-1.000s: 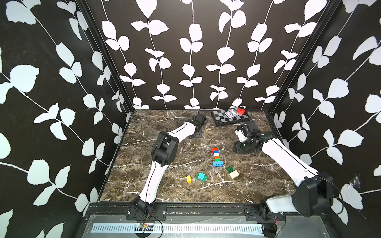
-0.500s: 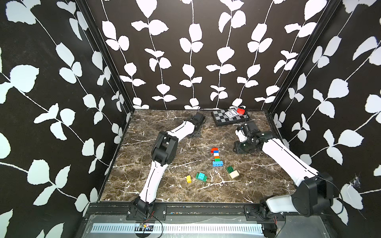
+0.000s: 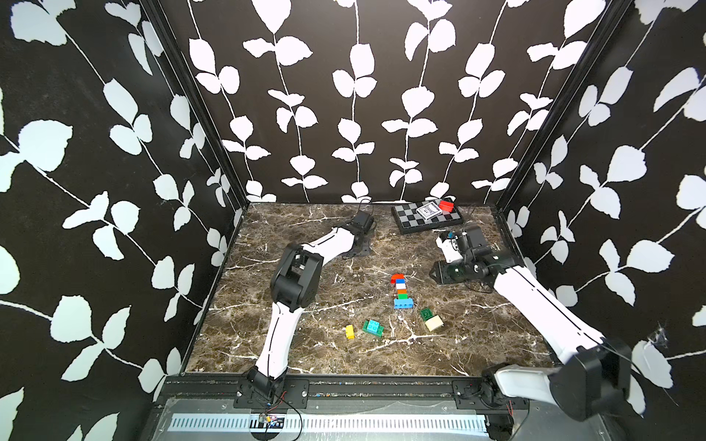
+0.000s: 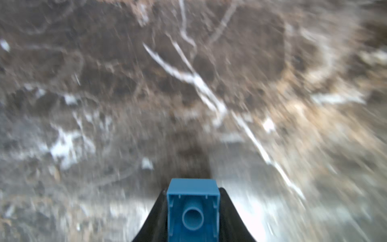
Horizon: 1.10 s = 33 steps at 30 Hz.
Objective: Assemble the number 1 with lego
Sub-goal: Pick up the lego brick from the center of the board.
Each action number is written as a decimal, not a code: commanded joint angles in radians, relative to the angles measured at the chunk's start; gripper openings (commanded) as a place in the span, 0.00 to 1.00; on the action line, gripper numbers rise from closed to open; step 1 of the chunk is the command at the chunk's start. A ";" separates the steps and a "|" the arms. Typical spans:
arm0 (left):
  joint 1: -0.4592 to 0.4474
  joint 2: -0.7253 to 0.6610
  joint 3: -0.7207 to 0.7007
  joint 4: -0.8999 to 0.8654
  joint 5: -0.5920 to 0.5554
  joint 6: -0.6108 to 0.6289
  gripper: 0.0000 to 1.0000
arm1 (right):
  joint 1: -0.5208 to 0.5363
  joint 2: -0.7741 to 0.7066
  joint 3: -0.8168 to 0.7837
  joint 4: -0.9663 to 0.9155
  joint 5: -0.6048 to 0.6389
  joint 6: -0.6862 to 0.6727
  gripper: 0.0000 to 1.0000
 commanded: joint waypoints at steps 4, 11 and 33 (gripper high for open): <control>0.010 -0.398 -0.300 0.342 0.447 -0.067 0.23 | 0.006 -0.131 -0.152 0.387 -0.181 -0.156 0.46; 0.010 -0.592 -0.526 0.632 0.792 -0.333 0.18 | 0.033 -0.117 -0.181 0.606 -0.355 -0.241 0.50; 0.010 -0.611 -0.578 1.169 1.164 -0.831 0.15 | 0.130 -0.131 -0.143 0.801 -0.416 -0.433 0.62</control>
